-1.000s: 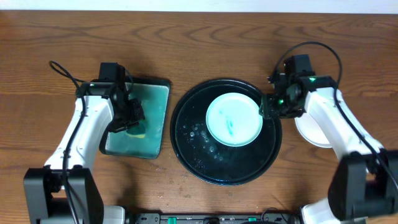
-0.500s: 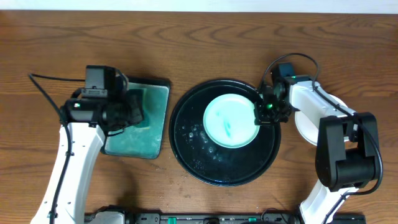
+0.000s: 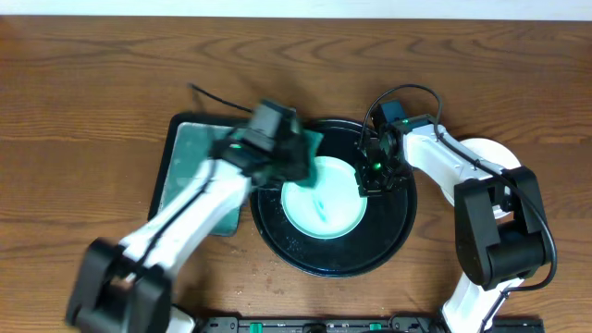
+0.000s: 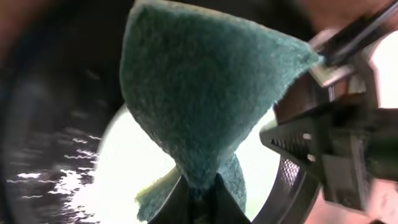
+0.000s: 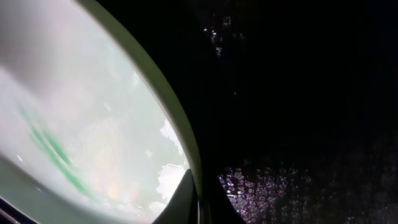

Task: Clean dirty plates on tray and stack at the side
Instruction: 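Scrub the green plate with the sponge in the left gripper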

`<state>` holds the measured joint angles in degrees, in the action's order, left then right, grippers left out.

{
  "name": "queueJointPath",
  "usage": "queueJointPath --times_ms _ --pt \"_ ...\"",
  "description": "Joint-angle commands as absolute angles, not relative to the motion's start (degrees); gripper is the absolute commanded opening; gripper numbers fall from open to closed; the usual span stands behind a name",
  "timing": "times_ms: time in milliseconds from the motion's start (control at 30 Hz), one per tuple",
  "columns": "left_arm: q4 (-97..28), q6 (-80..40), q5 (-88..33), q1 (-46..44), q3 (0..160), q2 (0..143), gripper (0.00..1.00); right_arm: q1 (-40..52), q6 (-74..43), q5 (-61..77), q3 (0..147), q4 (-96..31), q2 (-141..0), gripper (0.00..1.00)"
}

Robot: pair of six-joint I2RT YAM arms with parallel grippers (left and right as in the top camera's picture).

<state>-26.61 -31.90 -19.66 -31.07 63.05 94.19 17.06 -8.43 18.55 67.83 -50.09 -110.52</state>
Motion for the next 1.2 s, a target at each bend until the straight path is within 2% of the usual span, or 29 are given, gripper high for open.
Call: queueJointPath --times_ms 0,267,467,600,700,767,933,1000,1167 --pt "-25.26 -41.78 -20.86 -33.67 63.86 99.02 0.07 18.09 -12.05 17.98 67.22 -50.33 -111.22 0.01" --pt "-24.40 -39.51 -20.25 -36.51 63.86 108.66 0.08 18.11 -13.32 17.39 67.22 -50.17 -111.22 0.01" --pt "-37.43 -36.77 6.61 -34.26 63.99 108.97 0.07 18.09 -13.28 17.37 67.22 -50.63 -111.22 0.01" --pt "-40.97 -30.48 11.79 -32.47 64.47 108.97 0.07 18.09 -13.28 17.37 67.22 -50.48 -111.22 0.01" --pt "-40.80 -27.42 7.40 -32.10 64.60 108.97 0.07 18.09 -13.28 17.37 67.22 -50.33 -111.22 0.01" --pt "-39.59 -26.79 0.23 -32.12 64.60 108.99 0.07 18.11 -13.30 17.39 67.22 -50.37 -111.22 0.01" --pt "-30.35 -26.81 -29.78 -32.51 63.96 109.12 0.07 18.04 -13.30 17.37 67.22 -50.59 -111.22 0.01" --pt "-26.63 -26.87 -37.19 -33.34 63.90 109.54 0.07 18.04 -13.30 17.37 67.22 -50.57 -111.22 0.01" --pt "-25.23 -27.27 -39.68 -37.21 63.88 111.35 0.07 18.04 -13.32 17.39 67.22 -50.78 -111.22 0.01"
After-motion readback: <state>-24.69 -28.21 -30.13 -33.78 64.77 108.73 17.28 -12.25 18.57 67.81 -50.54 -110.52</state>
